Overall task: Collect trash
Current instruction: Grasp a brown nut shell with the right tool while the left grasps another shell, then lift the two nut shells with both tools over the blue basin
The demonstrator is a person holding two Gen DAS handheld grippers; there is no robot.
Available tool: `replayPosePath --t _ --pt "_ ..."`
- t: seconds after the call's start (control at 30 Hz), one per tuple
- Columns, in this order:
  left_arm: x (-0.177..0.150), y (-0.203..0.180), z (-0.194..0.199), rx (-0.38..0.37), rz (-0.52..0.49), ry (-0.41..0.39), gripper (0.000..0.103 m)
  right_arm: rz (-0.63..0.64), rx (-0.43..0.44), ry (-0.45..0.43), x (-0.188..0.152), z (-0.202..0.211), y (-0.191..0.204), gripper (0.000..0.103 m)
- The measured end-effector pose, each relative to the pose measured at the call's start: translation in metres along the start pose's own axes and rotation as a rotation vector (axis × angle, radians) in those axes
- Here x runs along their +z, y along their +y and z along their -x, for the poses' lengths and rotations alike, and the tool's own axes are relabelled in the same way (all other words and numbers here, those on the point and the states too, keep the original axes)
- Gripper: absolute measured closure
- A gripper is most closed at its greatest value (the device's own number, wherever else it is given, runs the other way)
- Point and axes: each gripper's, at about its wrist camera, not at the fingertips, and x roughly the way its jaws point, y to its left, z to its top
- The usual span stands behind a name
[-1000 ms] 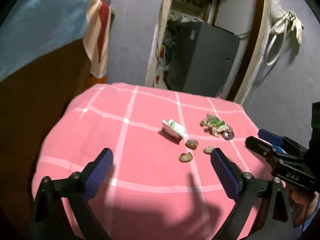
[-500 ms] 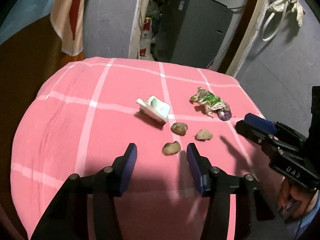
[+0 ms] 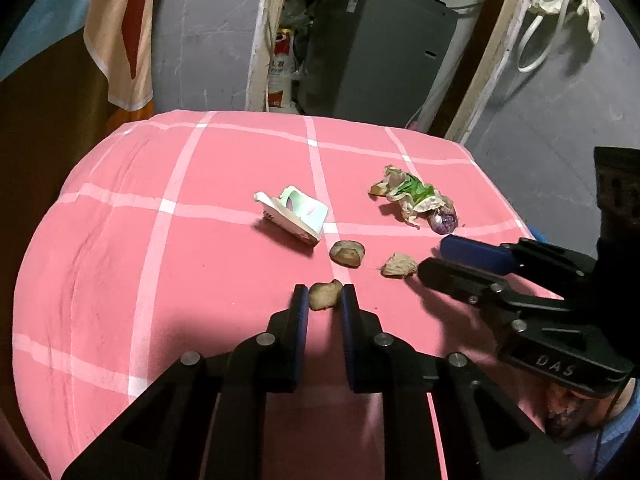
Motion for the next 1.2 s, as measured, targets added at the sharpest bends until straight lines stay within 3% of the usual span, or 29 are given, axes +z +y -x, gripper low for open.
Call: replayPosePath --t 0.17,0.3,0.53,0.73,0.93,1.2 --pt "-0.001 0.006 0.004 0.001 0.044 -0.011 0.091 0.021 0.029 0.04 0.004 -0.012 0.007 0.073" --pt "-0.005 0.013 0.01 -0.006 0.087 -0.023 0.091 0.05 0.035 0.055 0.006 -0.017 0.014 0.081" --pt "-0.006 0.011 0.02 0.008 0.108 -0.05 0.091 0.057 0.026 0.036 0.001 -0.01 0.018 0.083" --pt "-0.007 0.0 0.039 -0.01 0.12 -0.132 0.091 0.044 -0.001 -0.079 -0.009 0.026 0.021 0.083" --pt "-0.004 -0.029 0.067 -0.033 0.082 -0.27 0.091 0.016 -0.054 -0.233 -0.016 0.074 0.018 0.083" --pt "0.006 -0.079 0.104 -0.106 0.031 -0.453 0.091 0.037 -0.184 -0.468 -0.02 0.152 0.015 0.083"
